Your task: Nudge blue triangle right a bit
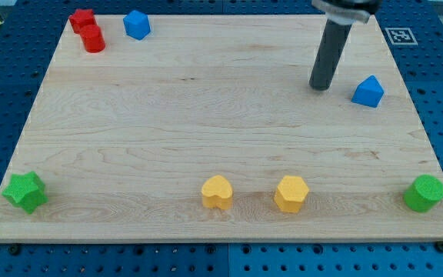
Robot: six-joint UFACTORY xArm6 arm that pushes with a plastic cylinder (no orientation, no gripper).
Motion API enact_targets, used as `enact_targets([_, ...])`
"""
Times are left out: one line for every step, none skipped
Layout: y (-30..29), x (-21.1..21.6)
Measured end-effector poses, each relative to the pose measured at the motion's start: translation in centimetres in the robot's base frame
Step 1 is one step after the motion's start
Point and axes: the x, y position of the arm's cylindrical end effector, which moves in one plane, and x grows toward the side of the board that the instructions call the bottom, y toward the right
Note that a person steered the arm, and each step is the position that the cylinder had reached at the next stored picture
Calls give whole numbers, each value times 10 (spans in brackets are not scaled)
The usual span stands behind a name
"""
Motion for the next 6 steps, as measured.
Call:
enact_targets([14, -1])
enact_targets([14, 6])
enact_targets([37, 18])
enact_targets([68, 34])
enact_targets([78, 36])
enact_targets([53, 11])
